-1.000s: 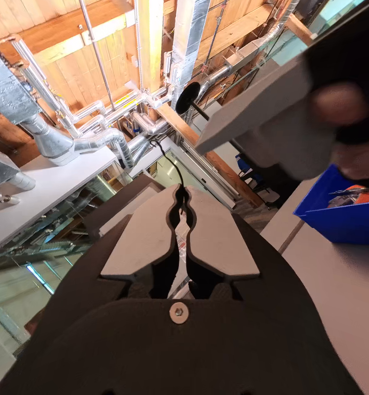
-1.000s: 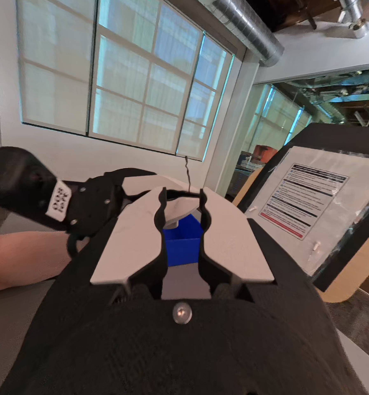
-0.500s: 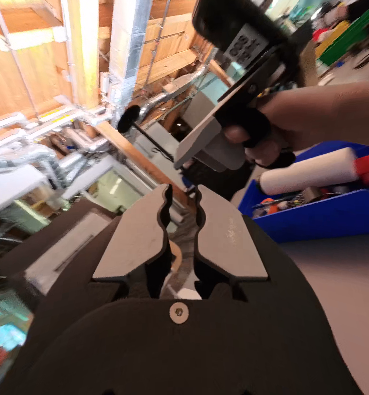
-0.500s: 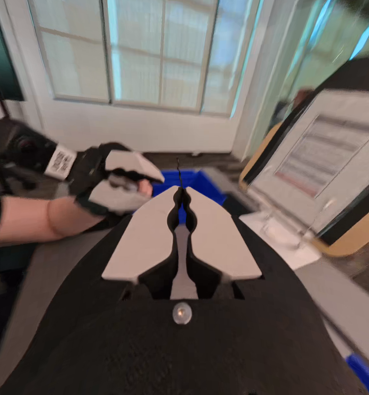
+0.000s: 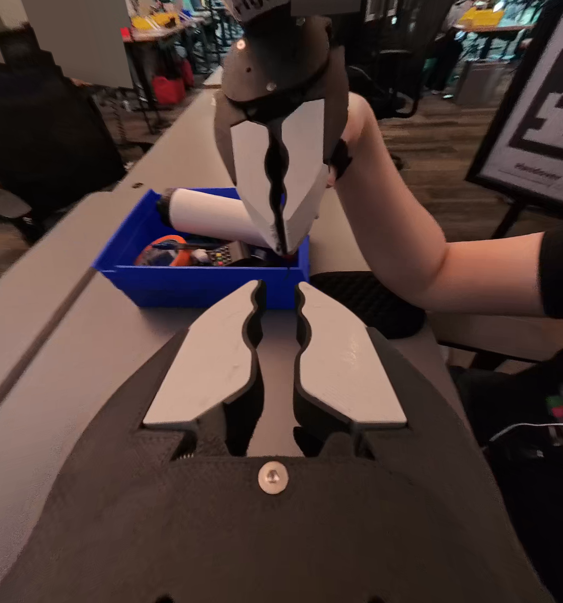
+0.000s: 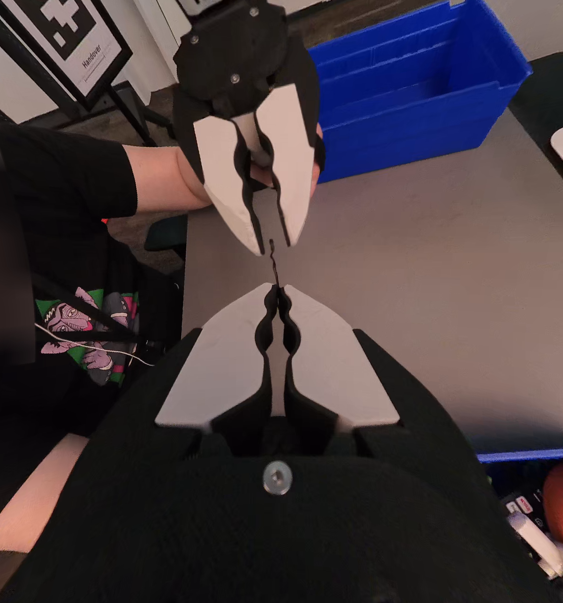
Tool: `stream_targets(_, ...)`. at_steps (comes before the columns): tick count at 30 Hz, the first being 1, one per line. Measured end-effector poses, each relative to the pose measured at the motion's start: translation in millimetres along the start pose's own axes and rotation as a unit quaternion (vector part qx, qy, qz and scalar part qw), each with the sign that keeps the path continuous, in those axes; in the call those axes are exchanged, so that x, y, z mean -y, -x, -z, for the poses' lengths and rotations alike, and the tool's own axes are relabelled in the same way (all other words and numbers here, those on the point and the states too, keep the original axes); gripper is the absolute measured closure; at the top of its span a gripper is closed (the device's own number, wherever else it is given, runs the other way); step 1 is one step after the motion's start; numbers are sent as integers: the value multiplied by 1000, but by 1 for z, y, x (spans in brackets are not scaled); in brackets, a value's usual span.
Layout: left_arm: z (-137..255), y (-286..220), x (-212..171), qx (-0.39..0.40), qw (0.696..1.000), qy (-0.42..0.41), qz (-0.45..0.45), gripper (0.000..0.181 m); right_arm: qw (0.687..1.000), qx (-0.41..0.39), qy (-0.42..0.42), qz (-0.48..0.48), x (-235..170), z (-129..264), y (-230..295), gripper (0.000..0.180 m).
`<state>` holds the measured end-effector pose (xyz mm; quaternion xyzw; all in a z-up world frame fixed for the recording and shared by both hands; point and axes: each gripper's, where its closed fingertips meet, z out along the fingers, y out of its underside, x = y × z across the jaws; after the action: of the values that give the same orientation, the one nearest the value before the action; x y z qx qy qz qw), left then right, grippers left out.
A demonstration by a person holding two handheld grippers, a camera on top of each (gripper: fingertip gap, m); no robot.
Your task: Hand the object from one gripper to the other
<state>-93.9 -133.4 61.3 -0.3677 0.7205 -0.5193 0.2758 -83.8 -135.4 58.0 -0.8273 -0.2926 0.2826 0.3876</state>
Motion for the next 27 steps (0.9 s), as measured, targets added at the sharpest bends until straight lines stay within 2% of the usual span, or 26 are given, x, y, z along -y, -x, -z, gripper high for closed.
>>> stream_targets(4,-8,5,-2,1,999,-9,41,168,1000,3,23,2,-5,-7,0,178)
stream_targets(9,-7,4,3,-8,999,-26,44,175,999,3,33,3,-7,-11,0,178)
stream_targets(13,-8,1,2,-10,999,-22,31,170,999,3,38,1,-8,-12,0,178)
stream_targets(18,-8,1,0,-14,999,-17,35,180,999,0,44,3,-10,-14,-2,178)
stream_targets(22,-4,6,5,1,999,-31,29,181,999,-18,23,26,-3,-12,-8,177)
stream_targets(23,0,9,9,8,999,-43,28,181,999,-35,12,40,0,-11,-12,172)
stream_targets(25,13,18,23,28,996,-84,32,181,992,-95,-15,77,9,-5,-28,148)
stream_targets(27,37,33,41,60,987,-145,45,180,979,-149,-60,127,23,3,-42,138)
